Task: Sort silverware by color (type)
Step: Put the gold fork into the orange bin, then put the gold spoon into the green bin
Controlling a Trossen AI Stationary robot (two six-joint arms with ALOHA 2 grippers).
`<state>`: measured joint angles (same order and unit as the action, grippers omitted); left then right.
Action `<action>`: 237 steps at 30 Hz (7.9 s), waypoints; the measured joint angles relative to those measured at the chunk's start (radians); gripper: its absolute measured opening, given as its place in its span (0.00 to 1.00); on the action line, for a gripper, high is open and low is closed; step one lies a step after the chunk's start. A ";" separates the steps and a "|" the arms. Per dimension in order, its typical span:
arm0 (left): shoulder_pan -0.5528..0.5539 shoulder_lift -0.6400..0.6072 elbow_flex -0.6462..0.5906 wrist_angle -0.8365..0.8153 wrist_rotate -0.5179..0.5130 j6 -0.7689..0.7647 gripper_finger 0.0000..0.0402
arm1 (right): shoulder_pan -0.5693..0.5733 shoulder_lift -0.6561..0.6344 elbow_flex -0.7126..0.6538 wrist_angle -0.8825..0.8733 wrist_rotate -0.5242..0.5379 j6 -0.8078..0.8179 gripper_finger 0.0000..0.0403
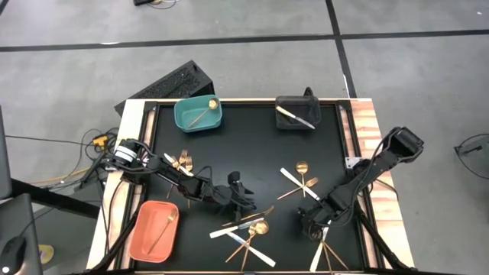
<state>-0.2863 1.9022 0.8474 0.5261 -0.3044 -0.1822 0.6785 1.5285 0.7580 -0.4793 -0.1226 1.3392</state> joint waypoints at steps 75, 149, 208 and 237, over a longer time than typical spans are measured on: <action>-0.042 -0.406 0.102 -0.796 -0.234 -0.278 0.02 | -0.396 -0.192 0.001 0.979 0.572 -1.050 0.27; -0.148 -0.400 0.118 -0.617 -0.163 -0.029 0.28 | -0.279 -0.007 0.000 0.461 0.292 -0.742 0.28; -0.113 -0.198 0.119 -0.446 -0.048 -0.051 0.28 | -0.303 0.388 0.106 0.868 -0.108 -0.488 0.21; -0.124 -0.199 0.119 -0.520 -0.050 -0.129 0.28 | -0.401 0.139 0.101 0.490 0.154 -0.673 0.14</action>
<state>-0.4103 1.7035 0.9665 0.0058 -0.3546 -0.3111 0.2779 1.6677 0.8591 0.0108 0.0317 0.6663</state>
